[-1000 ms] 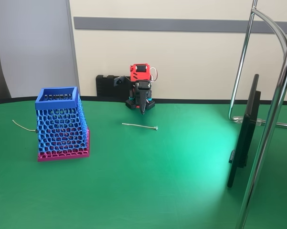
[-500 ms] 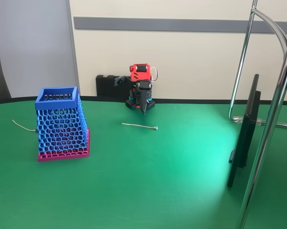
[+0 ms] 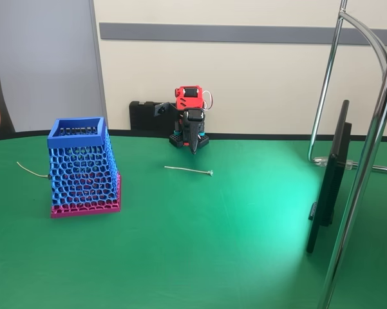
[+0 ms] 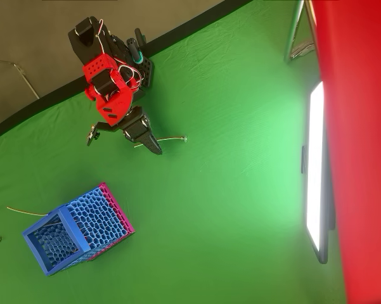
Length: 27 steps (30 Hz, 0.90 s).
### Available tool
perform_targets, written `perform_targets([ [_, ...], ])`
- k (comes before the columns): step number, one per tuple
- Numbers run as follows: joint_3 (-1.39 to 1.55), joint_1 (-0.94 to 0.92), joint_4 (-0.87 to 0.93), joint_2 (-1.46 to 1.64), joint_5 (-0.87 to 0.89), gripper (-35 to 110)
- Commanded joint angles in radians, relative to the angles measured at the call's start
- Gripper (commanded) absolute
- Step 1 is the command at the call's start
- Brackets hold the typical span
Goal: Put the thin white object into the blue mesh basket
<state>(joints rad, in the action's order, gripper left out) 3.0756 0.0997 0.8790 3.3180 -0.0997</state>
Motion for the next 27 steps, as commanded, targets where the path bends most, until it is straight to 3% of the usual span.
perform_targets([
  [1,0.006,0.006,-0.012,0.006,0.0,1],
  [19,-0.043,0.0,0.035,-0.014,0.041,1],
  [27,-0.206,-0.005,0.046,-0.29,0.126,1],
])
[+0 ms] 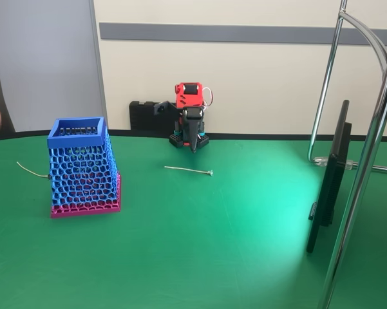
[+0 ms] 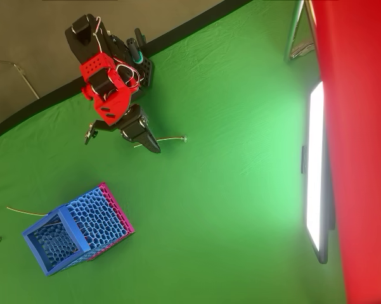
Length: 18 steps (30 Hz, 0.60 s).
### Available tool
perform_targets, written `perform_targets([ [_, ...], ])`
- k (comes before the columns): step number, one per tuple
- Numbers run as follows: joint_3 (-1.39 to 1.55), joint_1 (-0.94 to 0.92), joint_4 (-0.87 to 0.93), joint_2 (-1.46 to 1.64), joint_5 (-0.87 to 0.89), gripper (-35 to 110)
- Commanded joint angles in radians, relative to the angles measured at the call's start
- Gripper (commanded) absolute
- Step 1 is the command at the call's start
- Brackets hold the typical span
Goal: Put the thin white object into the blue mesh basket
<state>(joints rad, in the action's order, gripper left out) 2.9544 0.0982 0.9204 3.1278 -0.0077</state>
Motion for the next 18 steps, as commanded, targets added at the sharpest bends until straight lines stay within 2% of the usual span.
perform_targets([
  [1,-0.107,-0.003,0.008,-0.149,0.055,1],
  [9,-0.258,0.017,0.118,-0.39,0.193,1],
  [18,-0.35,0.06,0.16,-0.584,0.295,1],
])
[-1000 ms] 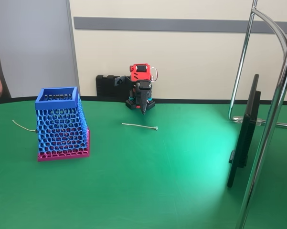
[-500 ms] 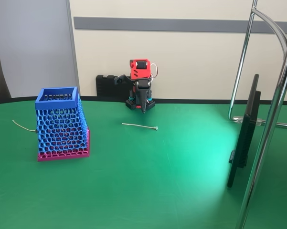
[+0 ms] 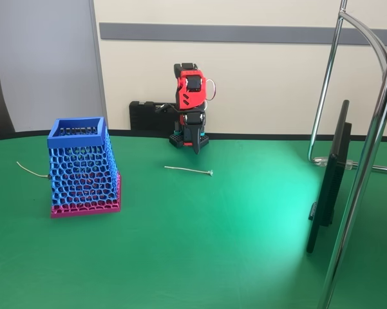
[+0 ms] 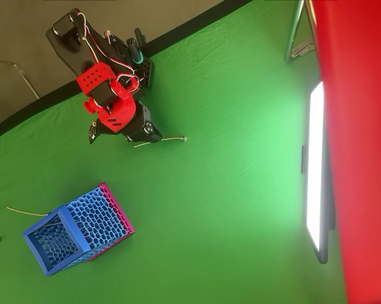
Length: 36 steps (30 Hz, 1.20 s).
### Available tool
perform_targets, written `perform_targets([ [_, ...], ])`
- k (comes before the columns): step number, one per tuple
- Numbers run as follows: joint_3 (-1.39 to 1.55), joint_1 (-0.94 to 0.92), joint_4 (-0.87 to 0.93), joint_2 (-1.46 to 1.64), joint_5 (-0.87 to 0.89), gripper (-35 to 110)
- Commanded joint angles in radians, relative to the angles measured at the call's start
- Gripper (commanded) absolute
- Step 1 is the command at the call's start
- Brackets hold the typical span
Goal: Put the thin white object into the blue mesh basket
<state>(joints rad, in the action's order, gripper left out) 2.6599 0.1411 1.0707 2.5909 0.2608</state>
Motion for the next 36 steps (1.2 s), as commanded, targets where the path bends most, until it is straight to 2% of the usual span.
perform_targets([
  [1,-0.064,0.021,0.011,-0.071,0.035,2],
  [5,-0.104,0.035,0.011,-0.172,0.075,5],
  [13,-0.173,0.049,-0.006,-0.348,0.115,2],
  [20,-0.213,0.071,-0.031,-0.468,0.19,13],
  [36,-0.322,0.11,-0.057,-0.724,0.255,16],
])
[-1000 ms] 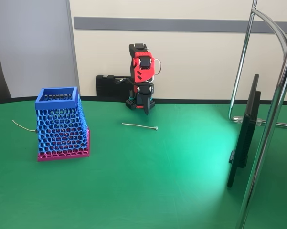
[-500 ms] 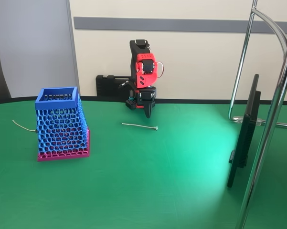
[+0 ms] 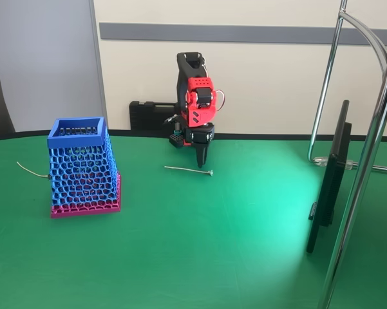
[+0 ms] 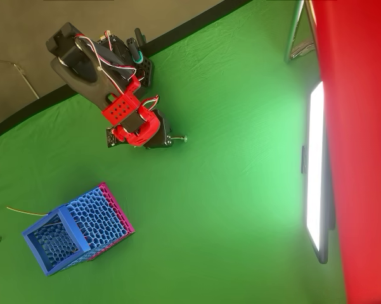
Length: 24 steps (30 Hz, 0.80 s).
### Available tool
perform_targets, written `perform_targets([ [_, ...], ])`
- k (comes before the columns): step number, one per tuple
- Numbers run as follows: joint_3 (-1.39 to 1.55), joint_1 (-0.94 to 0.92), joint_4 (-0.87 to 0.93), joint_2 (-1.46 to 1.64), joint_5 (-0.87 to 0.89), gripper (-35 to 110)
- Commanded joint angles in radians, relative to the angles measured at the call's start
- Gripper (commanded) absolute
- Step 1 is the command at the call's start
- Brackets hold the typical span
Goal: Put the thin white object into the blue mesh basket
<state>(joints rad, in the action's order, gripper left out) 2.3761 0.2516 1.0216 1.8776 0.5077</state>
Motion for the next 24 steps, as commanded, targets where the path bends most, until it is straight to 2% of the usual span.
perform_targets([
  [1,-0.046,0.0,-0.008,-0.021,0.011,16],
  [24,-0.167,0.055,-0.04,-0.209,0.06,16],
])
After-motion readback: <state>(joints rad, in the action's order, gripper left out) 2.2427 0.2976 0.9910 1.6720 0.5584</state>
